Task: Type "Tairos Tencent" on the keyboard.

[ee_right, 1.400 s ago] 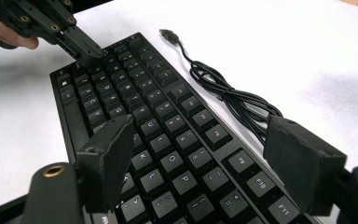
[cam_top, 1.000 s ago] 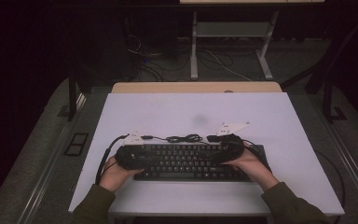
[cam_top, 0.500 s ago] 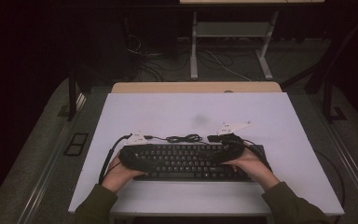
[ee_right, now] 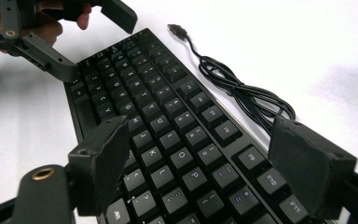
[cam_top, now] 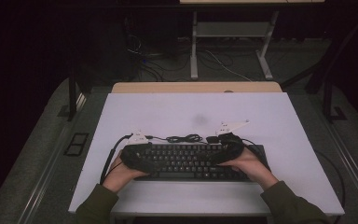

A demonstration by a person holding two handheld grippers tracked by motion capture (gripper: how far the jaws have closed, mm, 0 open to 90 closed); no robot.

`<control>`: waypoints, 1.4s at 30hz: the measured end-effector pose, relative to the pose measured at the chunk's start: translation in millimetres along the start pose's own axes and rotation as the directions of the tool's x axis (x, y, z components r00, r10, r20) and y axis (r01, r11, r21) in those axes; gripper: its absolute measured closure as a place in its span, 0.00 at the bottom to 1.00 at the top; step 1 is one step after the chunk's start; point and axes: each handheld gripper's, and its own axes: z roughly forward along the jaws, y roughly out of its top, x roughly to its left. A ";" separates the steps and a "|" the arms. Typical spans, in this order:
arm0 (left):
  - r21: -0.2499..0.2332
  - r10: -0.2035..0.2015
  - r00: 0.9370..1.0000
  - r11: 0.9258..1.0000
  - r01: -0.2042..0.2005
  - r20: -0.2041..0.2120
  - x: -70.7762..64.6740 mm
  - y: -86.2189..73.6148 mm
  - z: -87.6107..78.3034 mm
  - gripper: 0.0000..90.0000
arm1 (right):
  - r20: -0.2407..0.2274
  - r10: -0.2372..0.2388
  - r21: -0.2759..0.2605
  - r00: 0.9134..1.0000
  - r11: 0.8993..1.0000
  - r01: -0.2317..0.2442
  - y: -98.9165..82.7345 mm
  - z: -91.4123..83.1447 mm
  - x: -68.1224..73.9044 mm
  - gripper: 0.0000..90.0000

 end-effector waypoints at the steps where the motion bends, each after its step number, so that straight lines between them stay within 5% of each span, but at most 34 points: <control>1: 0.001 0.000 1.000 1.000 0.000 0.000 -0.4 0.0 0.1 0.02 | -0.005 -0.003 -0.001 1.000 1.000 0.003 1.4 0.8 0.4 0.25; 30: -0.020 0.025 1.000 0.999 -0.025 -0.001 -2.5 -0.1 1.4 0.04 | -0.068 -0.040 0.045 0.997 0.998 0.043 7.7 26.4 9.0 0.99; 42: -0.020 0.026 1.000 0.999 -0.026 0.000 -2.9 0.1 1.5 0.04 | -0.057 -0.032 0.094 0.998 0.995 0.037 4.7 40.7 11.0 0.99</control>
